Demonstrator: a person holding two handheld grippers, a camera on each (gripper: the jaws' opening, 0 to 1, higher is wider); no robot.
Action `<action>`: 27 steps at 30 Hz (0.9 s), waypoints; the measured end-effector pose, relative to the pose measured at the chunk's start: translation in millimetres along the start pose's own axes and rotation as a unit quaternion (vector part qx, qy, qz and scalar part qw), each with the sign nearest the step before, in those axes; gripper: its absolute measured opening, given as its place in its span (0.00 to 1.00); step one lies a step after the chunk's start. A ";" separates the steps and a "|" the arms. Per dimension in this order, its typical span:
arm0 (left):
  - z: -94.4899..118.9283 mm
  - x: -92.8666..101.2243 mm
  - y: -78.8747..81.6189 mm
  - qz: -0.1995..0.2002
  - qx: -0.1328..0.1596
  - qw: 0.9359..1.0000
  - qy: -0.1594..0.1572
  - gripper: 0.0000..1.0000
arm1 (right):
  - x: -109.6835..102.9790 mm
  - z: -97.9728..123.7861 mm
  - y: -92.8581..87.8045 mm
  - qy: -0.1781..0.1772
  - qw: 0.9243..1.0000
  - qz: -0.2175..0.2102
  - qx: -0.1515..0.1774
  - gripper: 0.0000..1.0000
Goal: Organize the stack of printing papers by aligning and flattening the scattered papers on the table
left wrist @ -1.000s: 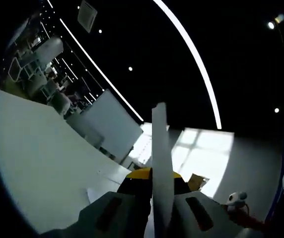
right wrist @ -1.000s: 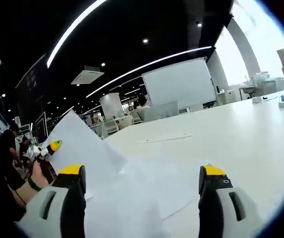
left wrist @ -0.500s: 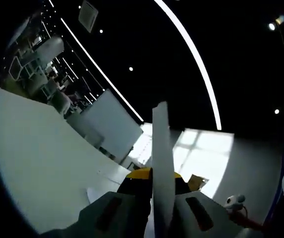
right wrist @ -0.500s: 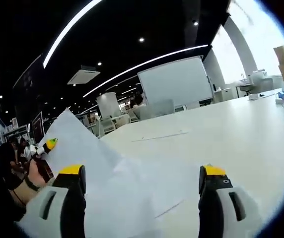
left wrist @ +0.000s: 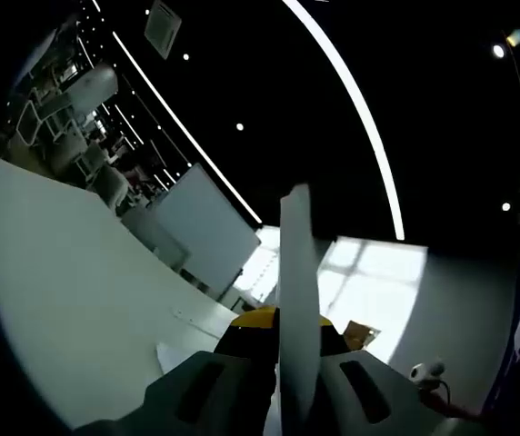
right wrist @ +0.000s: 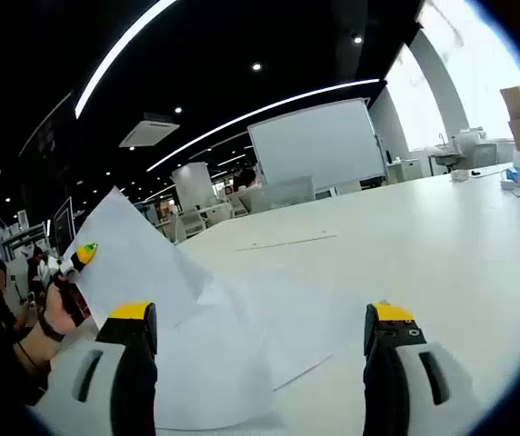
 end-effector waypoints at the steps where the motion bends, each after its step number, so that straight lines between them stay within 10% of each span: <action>1: 0.2 -0.2 0.1 0.001 0.000 1.000 0.000 0.06 | 0.4 -0.6 -0.5 -0.001 1.000 0.000 -0.001 0.90; 27: -0.5 -1.4 -1.8 0.003 -0.001 1.000 0.007 0.06 | -9.8 -11.9 -25.8 0.017 0.998 0.027 -0.046 0.89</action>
Point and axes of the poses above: the point that each gripper's makers call its tool centre point, and the gripper's own axes: z roughly backward along the fingers, x roughly to its right, y roughly out of its top, the point moved 10 cm from there along z, roughly backward along the fingers, and after that the axes turned 9 degrees about -y, right-handed, at the moved point
